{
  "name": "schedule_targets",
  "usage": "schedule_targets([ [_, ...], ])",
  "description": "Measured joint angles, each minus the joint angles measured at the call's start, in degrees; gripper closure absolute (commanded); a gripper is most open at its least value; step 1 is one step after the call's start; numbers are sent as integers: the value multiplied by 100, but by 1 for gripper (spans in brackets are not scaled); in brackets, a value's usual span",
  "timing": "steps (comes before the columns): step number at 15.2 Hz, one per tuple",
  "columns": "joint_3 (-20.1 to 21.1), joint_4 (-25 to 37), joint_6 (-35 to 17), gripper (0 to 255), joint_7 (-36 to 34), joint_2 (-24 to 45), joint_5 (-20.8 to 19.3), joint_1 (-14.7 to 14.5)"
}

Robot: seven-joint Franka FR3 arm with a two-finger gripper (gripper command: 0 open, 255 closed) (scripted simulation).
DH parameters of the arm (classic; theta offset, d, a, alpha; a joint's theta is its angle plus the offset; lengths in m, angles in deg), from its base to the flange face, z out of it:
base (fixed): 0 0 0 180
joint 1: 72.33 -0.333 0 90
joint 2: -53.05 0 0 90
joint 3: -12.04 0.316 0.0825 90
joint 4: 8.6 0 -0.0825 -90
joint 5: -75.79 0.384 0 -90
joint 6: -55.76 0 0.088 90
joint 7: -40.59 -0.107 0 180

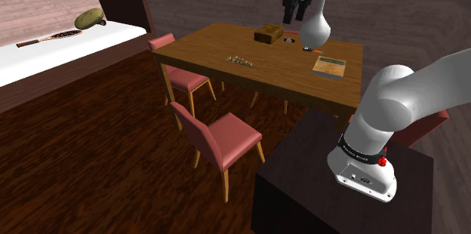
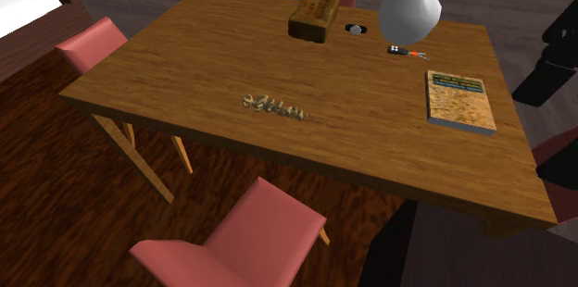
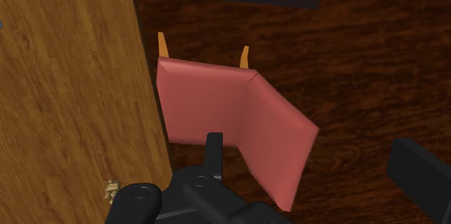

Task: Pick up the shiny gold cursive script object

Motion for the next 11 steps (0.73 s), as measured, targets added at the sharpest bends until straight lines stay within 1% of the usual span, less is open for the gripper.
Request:
schedule_targets([
  [2,-24,-5,-70,0,31,73,-25,12],
  [5,-72,-162,-511,0,113,387,-104,53],
  [11,-208,-39,-1366,0,282,1410,-264,142],
])
